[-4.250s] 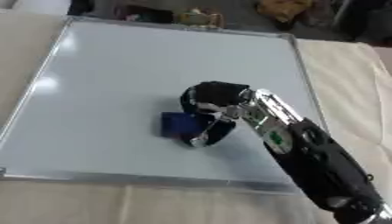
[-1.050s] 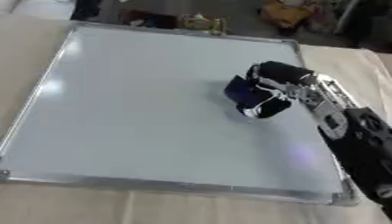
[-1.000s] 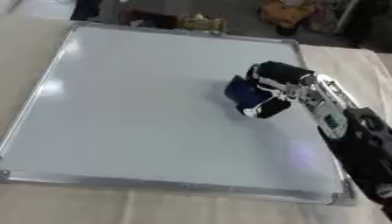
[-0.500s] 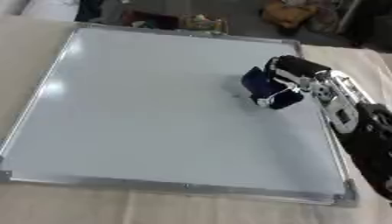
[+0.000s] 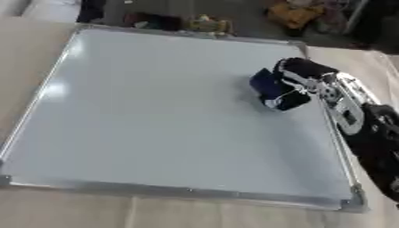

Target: Wipe the whiteboard clean with a brush.

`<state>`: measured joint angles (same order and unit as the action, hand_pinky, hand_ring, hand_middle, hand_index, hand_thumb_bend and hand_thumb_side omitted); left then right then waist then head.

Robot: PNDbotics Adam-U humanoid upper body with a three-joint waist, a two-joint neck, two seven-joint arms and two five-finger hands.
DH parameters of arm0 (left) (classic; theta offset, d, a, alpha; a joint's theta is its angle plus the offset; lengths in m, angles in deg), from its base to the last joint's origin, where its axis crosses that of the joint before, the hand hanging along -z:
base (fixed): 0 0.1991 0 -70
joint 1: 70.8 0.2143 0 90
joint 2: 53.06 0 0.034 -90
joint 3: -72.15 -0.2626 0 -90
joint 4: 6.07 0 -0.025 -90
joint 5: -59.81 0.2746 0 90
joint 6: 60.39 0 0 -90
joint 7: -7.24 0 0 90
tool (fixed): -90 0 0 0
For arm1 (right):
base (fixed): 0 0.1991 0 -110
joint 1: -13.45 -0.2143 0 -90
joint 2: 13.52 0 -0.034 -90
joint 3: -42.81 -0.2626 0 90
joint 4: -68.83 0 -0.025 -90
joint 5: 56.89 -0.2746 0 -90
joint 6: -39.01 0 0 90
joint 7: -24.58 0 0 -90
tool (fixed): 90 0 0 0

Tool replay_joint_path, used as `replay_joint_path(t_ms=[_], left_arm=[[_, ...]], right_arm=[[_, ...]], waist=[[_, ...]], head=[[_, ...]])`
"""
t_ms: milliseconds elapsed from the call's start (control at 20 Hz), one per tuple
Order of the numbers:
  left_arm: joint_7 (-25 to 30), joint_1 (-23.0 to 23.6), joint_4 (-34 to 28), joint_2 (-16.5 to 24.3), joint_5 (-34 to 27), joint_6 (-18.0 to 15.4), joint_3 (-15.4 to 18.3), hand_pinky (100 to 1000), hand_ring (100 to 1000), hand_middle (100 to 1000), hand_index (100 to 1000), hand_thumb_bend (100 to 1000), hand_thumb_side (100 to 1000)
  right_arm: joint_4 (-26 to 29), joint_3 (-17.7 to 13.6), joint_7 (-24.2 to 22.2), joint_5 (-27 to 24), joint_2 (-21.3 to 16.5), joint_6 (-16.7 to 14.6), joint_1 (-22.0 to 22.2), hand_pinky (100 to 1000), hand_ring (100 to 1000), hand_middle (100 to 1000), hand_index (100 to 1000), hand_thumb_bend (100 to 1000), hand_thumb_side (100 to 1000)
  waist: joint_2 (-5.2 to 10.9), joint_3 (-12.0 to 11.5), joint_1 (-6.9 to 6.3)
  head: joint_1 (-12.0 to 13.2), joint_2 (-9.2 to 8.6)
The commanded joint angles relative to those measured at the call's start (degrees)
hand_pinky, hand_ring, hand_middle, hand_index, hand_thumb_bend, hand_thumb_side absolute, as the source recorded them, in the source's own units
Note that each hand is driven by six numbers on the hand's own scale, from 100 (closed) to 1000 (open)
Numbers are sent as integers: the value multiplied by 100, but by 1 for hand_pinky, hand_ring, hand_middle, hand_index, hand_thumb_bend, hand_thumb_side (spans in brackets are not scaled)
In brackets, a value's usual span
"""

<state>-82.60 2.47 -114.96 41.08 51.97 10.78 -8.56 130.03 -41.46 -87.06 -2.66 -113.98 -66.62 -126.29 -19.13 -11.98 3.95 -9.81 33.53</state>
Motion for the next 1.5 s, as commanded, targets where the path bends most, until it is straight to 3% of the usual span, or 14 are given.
replay_joint_path(t_ms=[50, 750, 1050, 1500], left_arm=[[27, -60, -66, 69, -34, -6, 44, 688, 587, 544, 391, 323, 866], [57, -114, -76, 63, -53, 1, 26, 690, 586, 543, 391, 322, 864], [59, -125, -81, 57, -62, 6, 23, 692, 586, 543, 392, 322, 864], [51, -135, -88, 55, -55, 14, 33, 694, 586, 544, 393, 324, 861]], right_arm=[[-83, -15, -20, 78, -51, -49, -220, 642, 733, 243, 100, 203, 419], [-492, 45, -133, 403, 133, -323, -573, 641, 735, 233, 100, 222, 437], [-545, 66, -296, 475, 174, -474, -570, 649, 743, 250, 100, 310, 463], [-562, 82, -452, 522, 171, -686, -554, 657, 752, 279, 182, 432, 518]], waist=[[86, -26, -41], [45, -143, 8], [43, -156, 13], [35, -157, 30]], head=[[-49, -100], [-131, -98], [-126, -106], [-98, -115]])
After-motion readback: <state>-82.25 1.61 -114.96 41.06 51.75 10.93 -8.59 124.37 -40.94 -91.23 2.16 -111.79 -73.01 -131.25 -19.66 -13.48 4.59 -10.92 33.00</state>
